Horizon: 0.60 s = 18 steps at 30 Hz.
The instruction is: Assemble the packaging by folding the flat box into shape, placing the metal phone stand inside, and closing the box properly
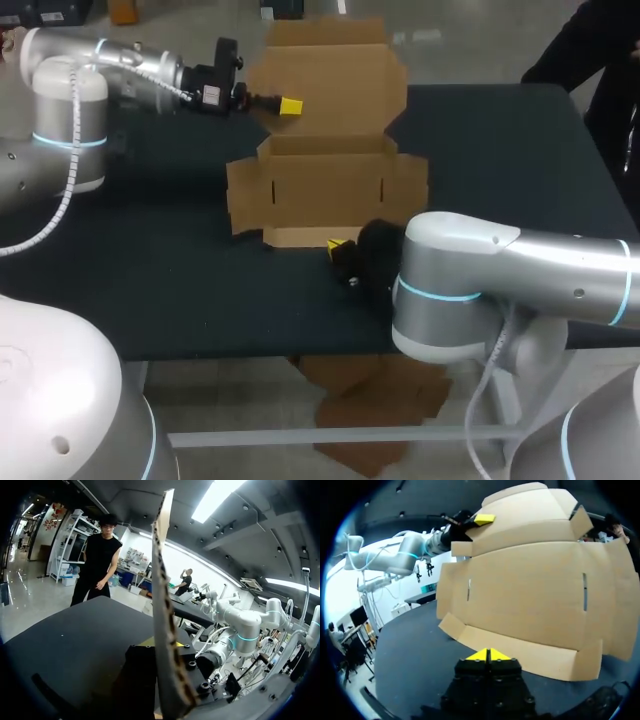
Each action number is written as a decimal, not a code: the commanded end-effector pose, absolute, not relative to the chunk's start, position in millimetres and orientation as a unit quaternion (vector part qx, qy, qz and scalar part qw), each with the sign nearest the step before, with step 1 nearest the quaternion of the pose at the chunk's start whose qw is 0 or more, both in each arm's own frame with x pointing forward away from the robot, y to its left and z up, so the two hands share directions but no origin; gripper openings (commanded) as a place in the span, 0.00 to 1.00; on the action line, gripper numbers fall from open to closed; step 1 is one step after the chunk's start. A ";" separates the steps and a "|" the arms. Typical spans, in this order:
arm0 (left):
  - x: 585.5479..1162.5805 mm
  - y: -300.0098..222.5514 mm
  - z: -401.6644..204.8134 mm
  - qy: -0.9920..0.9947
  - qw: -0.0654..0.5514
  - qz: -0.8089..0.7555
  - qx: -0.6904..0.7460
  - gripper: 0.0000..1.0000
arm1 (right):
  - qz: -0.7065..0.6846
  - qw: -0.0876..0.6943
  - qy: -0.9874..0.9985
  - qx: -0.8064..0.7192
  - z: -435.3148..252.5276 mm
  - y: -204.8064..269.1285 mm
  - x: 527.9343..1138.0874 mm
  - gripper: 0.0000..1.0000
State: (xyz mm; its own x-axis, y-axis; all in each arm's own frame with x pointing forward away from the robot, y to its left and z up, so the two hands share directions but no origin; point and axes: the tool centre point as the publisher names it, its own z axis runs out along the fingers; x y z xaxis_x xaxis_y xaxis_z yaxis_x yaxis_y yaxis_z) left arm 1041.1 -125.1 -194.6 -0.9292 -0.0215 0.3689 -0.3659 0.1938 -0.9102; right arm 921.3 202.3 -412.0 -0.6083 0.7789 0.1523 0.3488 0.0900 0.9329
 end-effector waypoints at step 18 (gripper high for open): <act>1043.5 -122.4 -201.1 -0.762 0.143 0.620 0.121 0.00 | 0.539 0.209 0.703 0.415 -424.1 207.4 936.6 0.00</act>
State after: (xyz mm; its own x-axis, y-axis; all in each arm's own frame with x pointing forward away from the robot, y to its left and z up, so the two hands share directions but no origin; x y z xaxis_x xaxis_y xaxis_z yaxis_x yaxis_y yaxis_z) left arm 1041.9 -124.1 -199.9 -0.9302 -0.0133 0.3668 -0.3619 0.2008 -0.9103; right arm 934.9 201.2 -421.3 -0.5789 0.7999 0.1578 0.3600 0.0771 0.9298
